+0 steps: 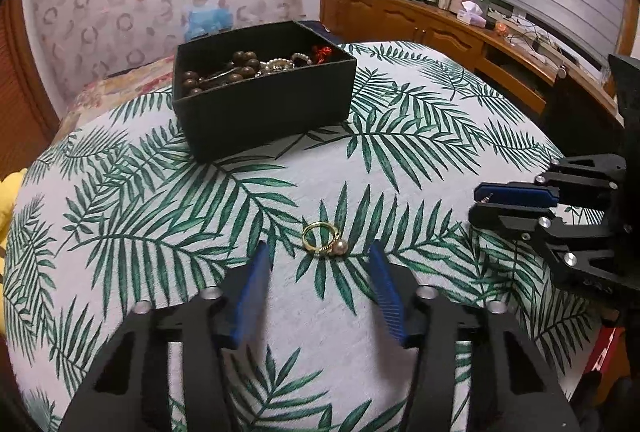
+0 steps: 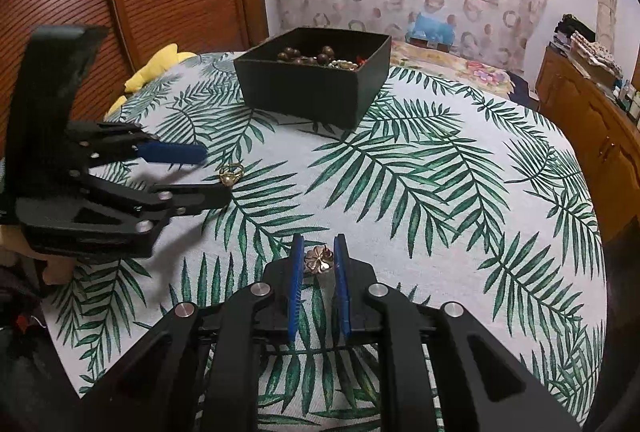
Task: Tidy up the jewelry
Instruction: 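Close the left tool on the gold ring while the right tool grasps the small flower earring, then carry the gold ring into the black box with the left tool while the right tool drops the earring in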
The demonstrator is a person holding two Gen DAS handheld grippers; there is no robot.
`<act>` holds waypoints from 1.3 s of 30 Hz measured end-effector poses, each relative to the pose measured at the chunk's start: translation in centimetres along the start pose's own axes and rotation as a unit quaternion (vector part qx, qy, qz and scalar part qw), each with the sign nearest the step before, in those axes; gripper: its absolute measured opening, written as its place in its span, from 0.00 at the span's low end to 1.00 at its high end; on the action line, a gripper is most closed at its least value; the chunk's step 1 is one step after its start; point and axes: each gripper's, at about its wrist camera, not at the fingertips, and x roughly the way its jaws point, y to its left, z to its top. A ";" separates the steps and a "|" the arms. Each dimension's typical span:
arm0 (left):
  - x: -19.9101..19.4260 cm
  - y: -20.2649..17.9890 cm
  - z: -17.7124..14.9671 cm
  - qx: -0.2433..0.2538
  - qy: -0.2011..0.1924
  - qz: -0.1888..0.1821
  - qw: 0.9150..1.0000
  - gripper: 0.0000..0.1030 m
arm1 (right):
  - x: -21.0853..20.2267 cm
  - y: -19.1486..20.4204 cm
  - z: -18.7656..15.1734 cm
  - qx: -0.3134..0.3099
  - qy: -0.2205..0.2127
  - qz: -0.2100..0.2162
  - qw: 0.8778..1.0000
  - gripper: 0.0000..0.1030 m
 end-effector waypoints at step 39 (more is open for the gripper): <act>-3.7 1.8 1.3 -0.013 -0.065 0.011 0.998 0.22 | 0.7 -0.4 6.0 -0.019 -0.024 0.007 1.000 0.16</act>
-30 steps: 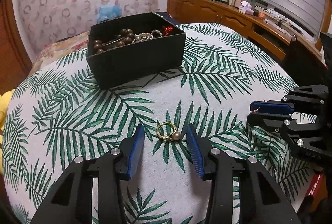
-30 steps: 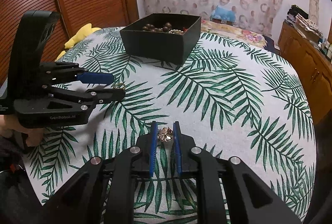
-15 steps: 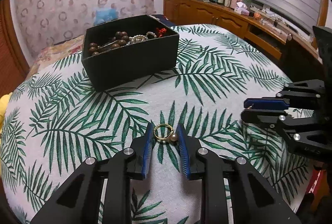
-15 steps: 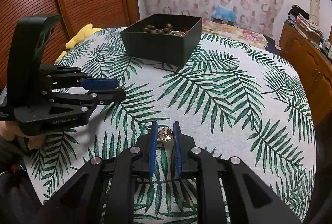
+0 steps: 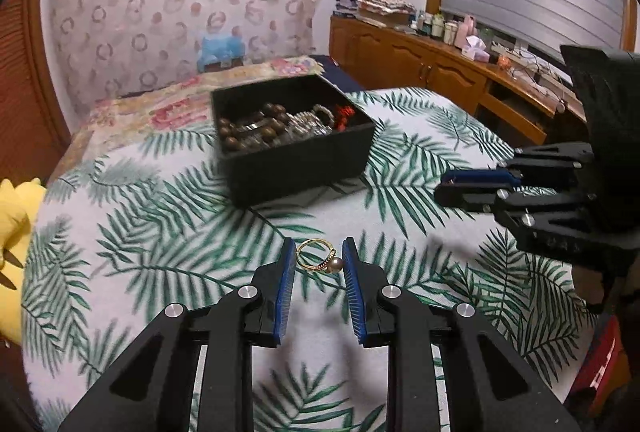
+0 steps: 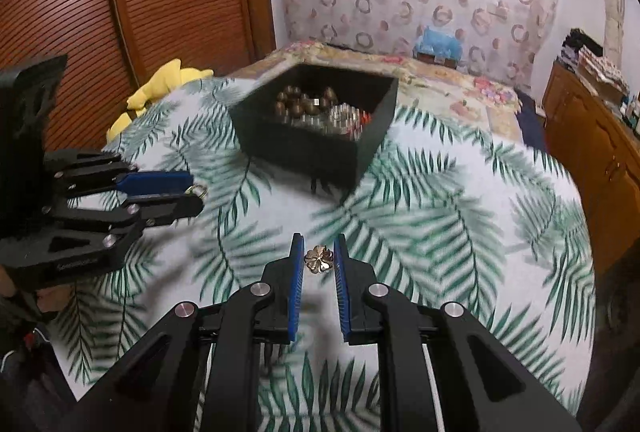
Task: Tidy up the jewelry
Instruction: 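Carry the gold ring into the black box with the left tool while the right tool drops the earring in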
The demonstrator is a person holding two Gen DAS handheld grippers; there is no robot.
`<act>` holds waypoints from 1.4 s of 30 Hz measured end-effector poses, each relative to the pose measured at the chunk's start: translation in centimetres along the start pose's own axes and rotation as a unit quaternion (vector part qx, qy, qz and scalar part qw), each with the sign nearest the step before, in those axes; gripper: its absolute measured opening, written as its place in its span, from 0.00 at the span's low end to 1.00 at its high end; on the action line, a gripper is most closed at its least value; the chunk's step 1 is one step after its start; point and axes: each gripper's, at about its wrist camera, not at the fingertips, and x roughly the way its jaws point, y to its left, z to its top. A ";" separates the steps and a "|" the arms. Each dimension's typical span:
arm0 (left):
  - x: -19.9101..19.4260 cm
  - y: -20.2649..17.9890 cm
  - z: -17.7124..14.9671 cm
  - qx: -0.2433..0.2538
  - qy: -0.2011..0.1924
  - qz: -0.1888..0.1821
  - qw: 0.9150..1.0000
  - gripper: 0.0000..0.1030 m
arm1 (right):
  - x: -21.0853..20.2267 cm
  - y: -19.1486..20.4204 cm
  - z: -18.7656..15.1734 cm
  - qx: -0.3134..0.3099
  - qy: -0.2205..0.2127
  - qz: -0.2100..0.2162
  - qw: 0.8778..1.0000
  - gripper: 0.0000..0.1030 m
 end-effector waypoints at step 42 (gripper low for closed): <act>2.7 3.5 7.7 0.001 -0.024 0.051 0.998 0.22 | 4.3 -5.3 9.0 0.057 -0.029 -0.024 0.998 0.22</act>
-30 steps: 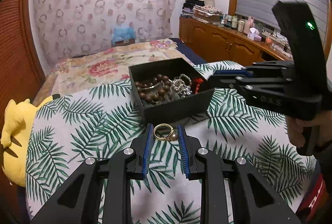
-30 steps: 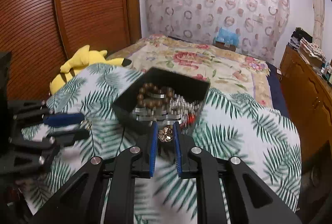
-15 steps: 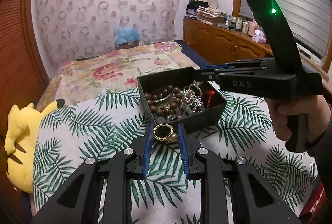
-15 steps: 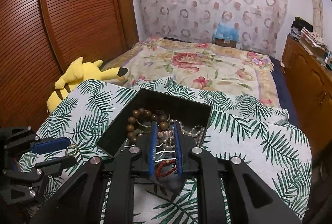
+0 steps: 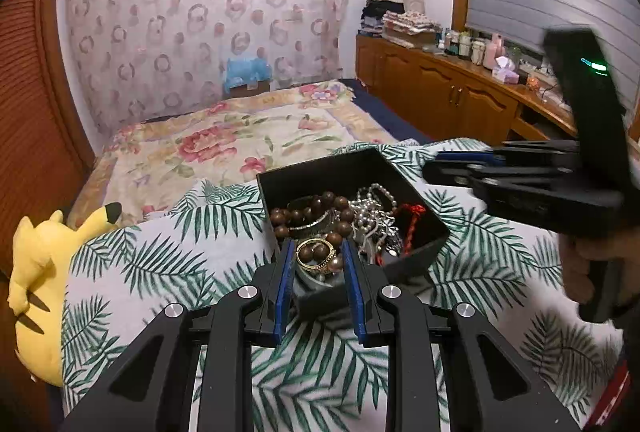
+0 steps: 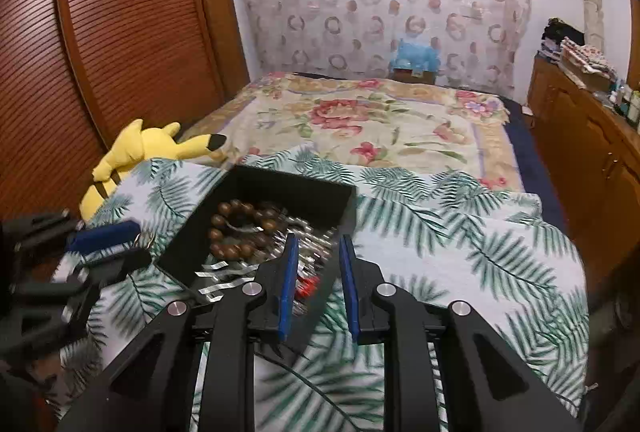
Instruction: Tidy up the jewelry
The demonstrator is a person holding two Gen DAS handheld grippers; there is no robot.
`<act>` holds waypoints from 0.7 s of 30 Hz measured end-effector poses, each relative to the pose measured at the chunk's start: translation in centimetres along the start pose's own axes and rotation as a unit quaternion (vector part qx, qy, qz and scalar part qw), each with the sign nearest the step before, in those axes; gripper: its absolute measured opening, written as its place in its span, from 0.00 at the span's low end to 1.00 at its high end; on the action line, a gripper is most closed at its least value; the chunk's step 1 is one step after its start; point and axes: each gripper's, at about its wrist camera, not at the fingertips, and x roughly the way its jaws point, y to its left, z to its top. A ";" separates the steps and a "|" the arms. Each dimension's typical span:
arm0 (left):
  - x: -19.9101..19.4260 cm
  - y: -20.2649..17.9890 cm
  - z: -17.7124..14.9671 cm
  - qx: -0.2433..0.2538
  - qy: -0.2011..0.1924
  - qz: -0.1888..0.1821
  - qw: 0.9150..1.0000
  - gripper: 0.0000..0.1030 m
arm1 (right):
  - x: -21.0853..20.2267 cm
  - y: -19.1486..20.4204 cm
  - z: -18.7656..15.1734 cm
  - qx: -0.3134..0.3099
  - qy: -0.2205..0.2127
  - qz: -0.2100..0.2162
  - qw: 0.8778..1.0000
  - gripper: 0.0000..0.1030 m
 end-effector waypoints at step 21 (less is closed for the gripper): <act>4.1 -0.2 2.1 -0.026 0.025 0.021 0.999 0.55 | -2.7 -2.2 -4.1 0.017 -0.017 -0.016 1.000 0.36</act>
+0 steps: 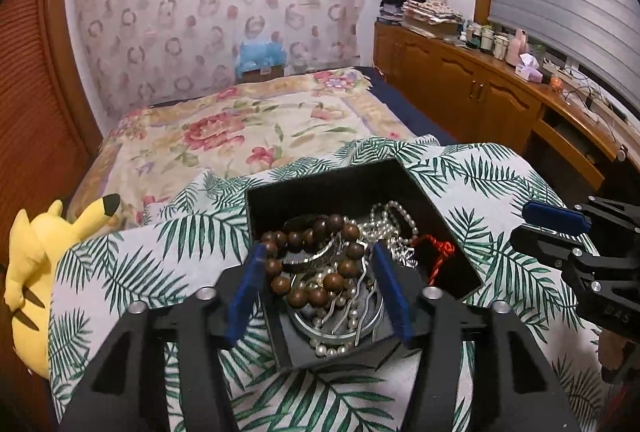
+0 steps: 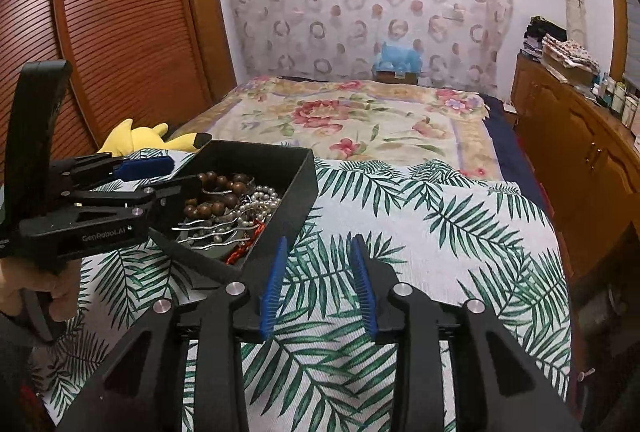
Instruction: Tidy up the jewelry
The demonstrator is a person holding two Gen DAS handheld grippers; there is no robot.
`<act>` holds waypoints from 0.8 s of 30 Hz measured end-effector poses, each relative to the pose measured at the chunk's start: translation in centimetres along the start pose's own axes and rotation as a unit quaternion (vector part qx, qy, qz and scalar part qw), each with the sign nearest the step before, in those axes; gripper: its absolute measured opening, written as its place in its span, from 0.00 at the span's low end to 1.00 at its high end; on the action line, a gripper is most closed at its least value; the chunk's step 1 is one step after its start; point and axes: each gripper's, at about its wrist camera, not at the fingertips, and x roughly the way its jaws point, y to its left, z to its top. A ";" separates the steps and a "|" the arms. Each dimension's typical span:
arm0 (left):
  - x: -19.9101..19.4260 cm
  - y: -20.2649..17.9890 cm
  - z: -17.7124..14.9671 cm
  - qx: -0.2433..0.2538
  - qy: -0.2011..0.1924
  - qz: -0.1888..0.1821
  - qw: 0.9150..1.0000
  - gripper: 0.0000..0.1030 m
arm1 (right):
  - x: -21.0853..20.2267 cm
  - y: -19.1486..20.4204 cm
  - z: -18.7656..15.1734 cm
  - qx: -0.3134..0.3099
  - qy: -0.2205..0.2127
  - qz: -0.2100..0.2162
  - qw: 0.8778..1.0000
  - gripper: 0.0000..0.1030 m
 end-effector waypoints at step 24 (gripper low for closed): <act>-10.8 2.2 -6.7 -0.056 -0.048 0.033 0.997 0.93 | -6.2 4.6 -2.5 0.021 -0.072 -0.019 0.997 0.98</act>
